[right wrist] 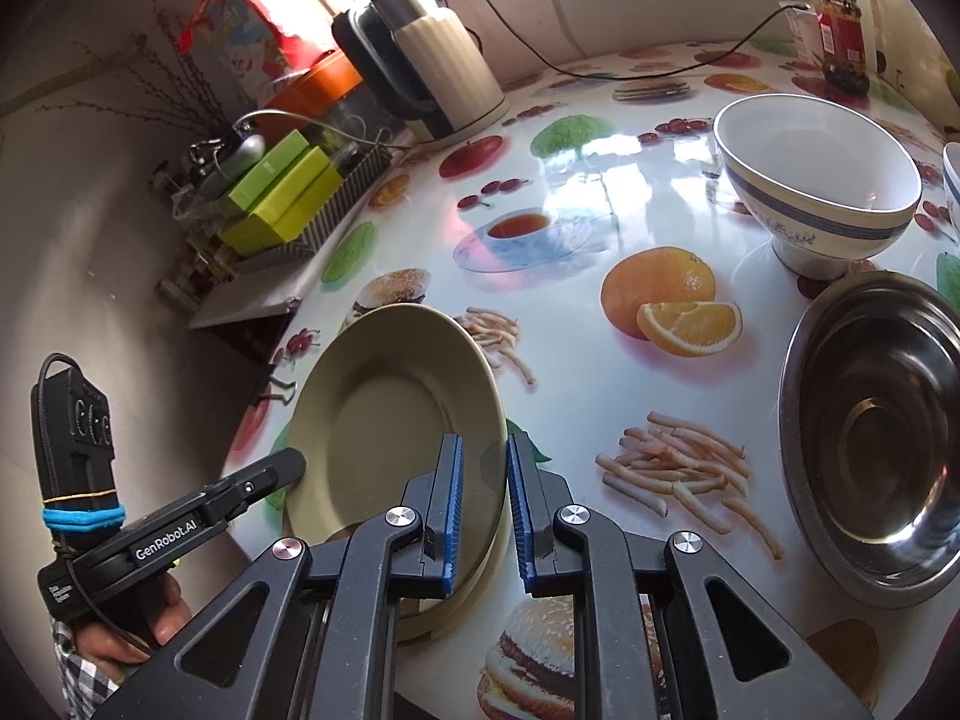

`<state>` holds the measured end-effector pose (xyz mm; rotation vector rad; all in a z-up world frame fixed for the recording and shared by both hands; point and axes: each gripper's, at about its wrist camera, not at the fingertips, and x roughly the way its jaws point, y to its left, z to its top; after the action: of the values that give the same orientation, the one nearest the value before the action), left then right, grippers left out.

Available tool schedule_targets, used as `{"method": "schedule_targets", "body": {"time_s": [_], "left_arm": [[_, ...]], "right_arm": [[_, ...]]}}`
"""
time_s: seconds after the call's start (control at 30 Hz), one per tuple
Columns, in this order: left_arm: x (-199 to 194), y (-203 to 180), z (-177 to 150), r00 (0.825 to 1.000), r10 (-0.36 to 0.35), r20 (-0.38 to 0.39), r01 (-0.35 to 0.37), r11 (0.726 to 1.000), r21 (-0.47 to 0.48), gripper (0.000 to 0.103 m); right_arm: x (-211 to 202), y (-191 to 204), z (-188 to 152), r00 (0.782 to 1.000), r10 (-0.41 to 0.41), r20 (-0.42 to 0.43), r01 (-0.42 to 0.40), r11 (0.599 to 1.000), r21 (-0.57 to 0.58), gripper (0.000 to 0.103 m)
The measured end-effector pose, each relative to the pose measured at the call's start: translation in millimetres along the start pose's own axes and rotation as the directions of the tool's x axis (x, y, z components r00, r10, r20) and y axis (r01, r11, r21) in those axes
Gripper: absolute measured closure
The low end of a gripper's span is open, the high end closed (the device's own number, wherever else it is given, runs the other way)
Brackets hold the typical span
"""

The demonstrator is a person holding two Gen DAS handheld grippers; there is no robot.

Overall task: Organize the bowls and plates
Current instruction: 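Lower the held plate onto the stack of cream plates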

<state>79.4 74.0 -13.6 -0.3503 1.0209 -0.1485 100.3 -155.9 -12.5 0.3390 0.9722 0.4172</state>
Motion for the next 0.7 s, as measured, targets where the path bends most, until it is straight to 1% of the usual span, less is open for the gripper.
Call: {"method": "schedule_targets", "body": {"time_s": [0.37, 0.47, 0.7], "left_arm": [[-4, 7, -8, 1.000, 0.007, 0.003, -0.007, 1.000, -0.005, 0.088], [-8, 4, -9, 0.999, 0.030, 0.019, -0.030, 0.999, 0.018, 0.088], [-7, 7, -11, 1.000, 0.025, 0.010, -0.026, 1.000, 0.014, 0.088]], "right_arm": [[5, 6, -10, 1.000, -0.007, -0.020, 0.006, 1.000, -0.012, 0.088], [6, 6, -11, 1.000, -0.002, -0.023, 0.001, 1.000, -0.010, 0.088], [9, 9, -13, 1.000, -0.012, -0.028, 0.011, 1.000, -0.016, 0.088]]}}
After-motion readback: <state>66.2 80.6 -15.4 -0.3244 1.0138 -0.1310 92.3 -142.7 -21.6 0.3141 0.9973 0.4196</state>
